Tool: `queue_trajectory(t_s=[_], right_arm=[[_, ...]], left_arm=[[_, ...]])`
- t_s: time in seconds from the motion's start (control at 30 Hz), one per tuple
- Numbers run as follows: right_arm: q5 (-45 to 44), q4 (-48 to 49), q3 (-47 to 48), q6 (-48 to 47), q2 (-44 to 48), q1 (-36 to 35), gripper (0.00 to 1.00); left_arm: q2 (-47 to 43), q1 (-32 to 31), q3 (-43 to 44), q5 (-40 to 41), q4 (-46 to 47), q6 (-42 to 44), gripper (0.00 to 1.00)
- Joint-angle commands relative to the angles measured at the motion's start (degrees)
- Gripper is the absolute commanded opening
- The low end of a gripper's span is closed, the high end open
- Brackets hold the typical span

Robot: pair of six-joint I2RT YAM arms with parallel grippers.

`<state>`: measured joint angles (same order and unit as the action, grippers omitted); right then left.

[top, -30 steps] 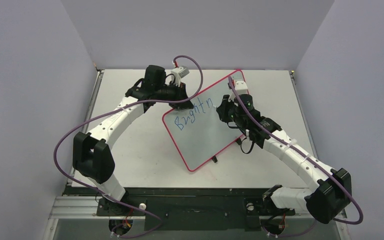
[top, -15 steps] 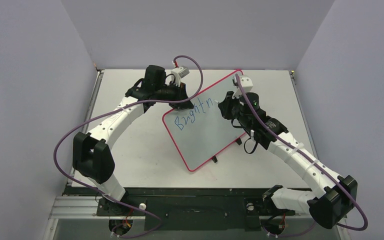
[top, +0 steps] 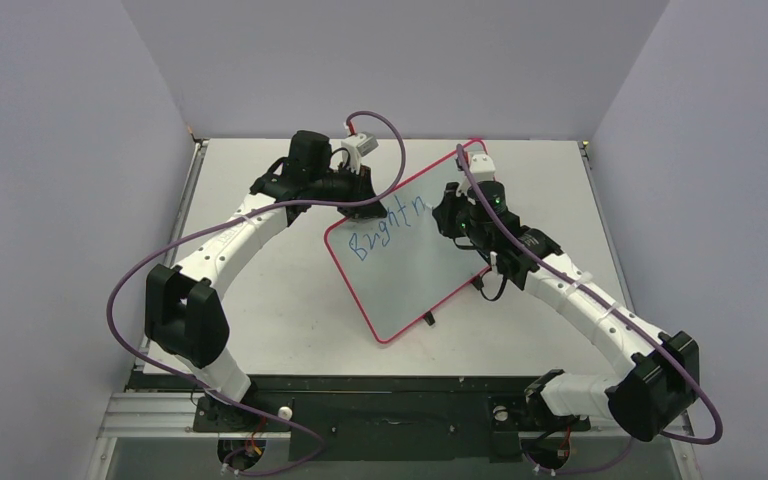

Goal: Write a sentence on the whiteboard

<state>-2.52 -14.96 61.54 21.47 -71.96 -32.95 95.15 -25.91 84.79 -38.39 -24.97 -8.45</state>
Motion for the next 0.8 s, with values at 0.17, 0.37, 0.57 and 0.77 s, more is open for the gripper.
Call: queue_trajectory(t_s=[0.17,0.37,0.57,0.77], right_arm=[[-0.9,3.3,1.7,0.2,-0.7,1.5,0.00],[-0.3,3.1,3.1,0.5,-1.5,2.4,0.00],[1.5,3.6,4.7,0.9,-2.5,2.5,0.00],[2.9,3.8,5.6,1.2,-3.6,2.0,0.00]], left_arm=[[-3.0,-0.1,-0.2,2.1,5.4,5.6,0.00],[-2.9,-0.1,-0.2,2.0,5.4,5.6,0.00],[-2.9,-0.1,-0.2,2.0,5.4,5.6,0.00],[-3.0,-0.2,-0.2,2.0,5.4,5.7,0.00]])
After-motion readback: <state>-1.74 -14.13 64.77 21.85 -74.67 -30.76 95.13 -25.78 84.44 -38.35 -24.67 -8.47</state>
